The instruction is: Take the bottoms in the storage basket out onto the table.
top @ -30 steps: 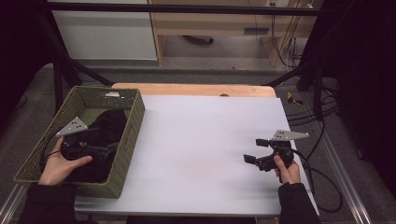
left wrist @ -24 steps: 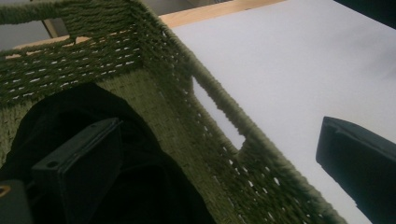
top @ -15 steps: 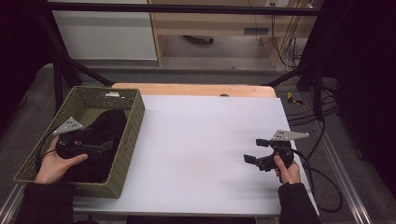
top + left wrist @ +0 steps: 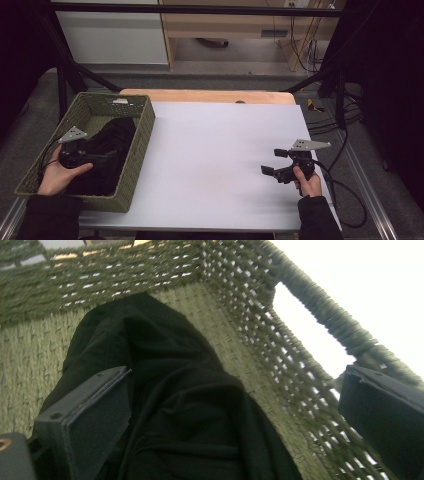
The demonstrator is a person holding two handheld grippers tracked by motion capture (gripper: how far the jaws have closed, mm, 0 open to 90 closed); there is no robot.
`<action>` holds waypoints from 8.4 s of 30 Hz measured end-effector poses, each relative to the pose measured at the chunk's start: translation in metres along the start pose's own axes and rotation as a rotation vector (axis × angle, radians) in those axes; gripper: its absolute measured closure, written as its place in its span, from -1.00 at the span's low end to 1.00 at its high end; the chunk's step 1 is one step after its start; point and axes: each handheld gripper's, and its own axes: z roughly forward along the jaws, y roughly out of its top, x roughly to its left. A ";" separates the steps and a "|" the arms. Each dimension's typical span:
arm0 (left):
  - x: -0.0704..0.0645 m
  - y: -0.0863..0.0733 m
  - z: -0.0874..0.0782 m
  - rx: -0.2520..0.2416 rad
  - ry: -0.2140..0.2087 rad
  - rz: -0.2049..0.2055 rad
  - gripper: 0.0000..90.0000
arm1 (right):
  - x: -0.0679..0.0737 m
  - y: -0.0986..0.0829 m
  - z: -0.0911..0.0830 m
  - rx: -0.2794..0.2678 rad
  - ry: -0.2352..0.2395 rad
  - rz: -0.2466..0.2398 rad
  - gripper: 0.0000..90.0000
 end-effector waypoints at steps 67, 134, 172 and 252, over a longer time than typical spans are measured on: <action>0.022 -0.031 0.031 0.304 0.170 -0.001 -0.63 | 0.000 0.000 0.000 0.009 0.003 -0.004 -0.90; 0.018 -0.015 0.015 0.322 0.127 0.040 0.89 | 0.000 0.000 0.000 0.011 0.011 0.003 -0.90; 0.010 0.021 -0.029 0.147 0.092 0.019 0.89 | -0.001 -0.001 0.000 0.011 0.016 0.009 -0.90; -0.022 0.058 -0.106 -0.038 0.032 -0.010 0.90 | -0.001 -0.001 0.000 0.013 0.011 0.012 -0.90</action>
